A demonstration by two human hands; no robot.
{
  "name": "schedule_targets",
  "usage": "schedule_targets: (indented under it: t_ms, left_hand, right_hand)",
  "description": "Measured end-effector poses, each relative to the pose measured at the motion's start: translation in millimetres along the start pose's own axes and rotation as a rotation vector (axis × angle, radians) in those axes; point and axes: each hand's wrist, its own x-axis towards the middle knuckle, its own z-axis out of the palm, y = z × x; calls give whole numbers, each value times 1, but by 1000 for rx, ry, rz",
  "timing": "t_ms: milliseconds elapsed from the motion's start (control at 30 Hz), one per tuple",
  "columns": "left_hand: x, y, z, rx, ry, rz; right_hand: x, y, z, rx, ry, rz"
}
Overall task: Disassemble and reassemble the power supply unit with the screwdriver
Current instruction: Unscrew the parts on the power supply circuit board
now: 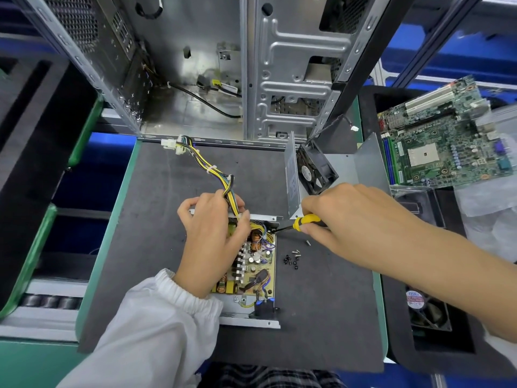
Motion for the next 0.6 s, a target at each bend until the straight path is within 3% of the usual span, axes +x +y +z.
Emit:
schedule_targets:
  t_ms: [600]
  left_hand:
    - [1,-1,1,13,-5,-7]
  right_hand:
    - [5,-2,1,2,3,-16]
